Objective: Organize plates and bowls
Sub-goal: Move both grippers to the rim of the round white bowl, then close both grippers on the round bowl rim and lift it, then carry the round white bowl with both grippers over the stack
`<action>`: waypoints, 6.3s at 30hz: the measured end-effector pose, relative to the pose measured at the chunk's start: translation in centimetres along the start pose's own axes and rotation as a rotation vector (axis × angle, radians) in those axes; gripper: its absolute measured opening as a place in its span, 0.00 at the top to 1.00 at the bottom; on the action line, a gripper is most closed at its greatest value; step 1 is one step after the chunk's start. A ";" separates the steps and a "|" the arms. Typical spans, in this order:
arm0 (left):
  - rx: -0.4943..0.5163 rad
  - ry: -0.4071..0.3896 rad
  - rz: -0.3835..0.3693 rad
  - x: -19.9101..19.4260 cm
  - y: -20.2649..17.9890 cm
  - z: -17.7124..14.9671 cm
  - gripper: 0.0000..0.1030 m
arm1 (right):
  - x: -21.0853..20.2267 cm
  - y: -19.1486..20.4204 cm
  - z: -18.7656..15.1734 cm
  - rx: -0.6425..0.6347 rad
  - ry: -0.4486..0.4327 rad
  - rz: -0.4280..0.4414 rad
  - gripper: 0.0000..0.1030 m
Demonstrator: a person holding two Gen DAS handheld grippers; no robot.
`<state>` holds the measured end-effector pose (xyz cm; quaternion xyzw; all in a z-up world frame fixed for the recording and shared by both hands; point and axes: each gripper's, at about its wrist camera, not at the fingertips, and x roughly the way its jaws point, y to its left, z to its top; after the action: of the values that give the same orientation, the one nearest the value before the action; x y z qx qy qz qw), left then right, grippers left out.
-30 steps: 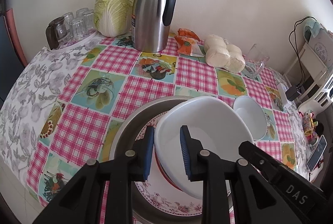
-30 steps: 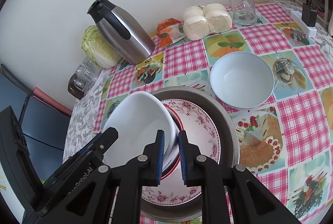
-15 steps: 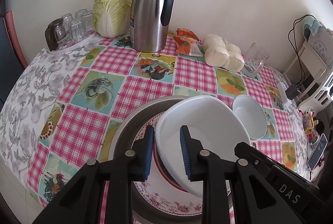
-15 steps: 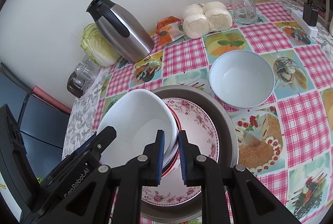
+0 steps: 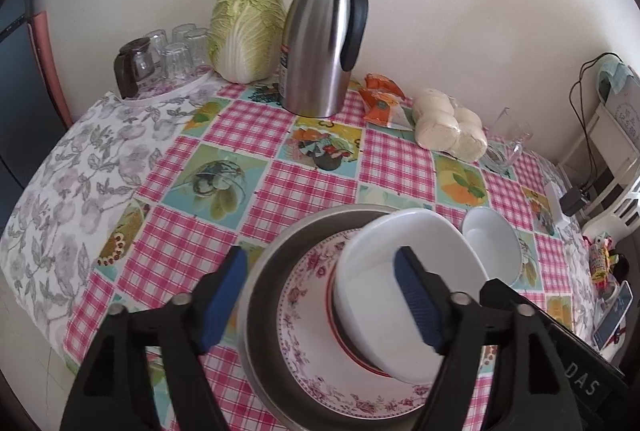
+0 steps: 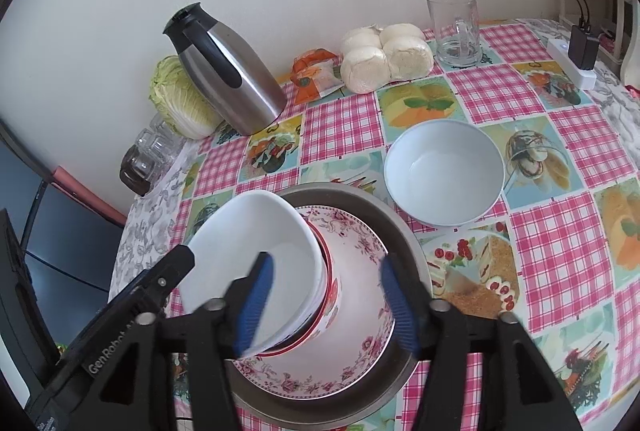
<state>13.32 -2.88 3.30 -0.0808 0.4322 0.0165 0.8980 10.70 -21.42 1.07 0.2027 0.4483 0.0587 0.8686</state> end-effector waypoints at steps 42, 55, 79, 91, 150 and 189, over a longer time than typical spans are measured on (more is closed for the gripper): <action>0.170 -0.125 -0.193 -3.4 -14.4 1.7 0.03 | -7.8 -18.5 4.0 0.329 -0.221 -0.129 0.00; 0.308 -0.025 -0.225 1.1 -21.3 -0.5 0.03 | -7.3 -23.7 4.0 0.431 -0.240 -0.176 0.00; 0.208 0.086 -0.129 10.2 -20.0 0.1 0.28 | 2.3 -21.3 4.7 0.378 -0.140 -0.077 0.20; 0.154 0.080 -0.147 11.5 -19.2 0.6 0.32 | 5.4 -20.3 4.6 0.357 -0.074 0.009 0.40; 0.203 0.210 -0.248 13.5 -21.2 -2.1 0.88 | 4.0 -22.4 4.3 0.330 -0.069 -0.020 0.90; 0.070 -0.135 -0.259 -6.0 -8.2 2.0 0.91 | -7.2 -4.7 2.3 0.098 -0.187 0.107 0.90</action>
<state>11.93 -10.41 10.23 -0.1032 0.3569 -0.1091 0.9220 7.91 -28.42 5.76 0.2732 0.3563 0.0639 0.8913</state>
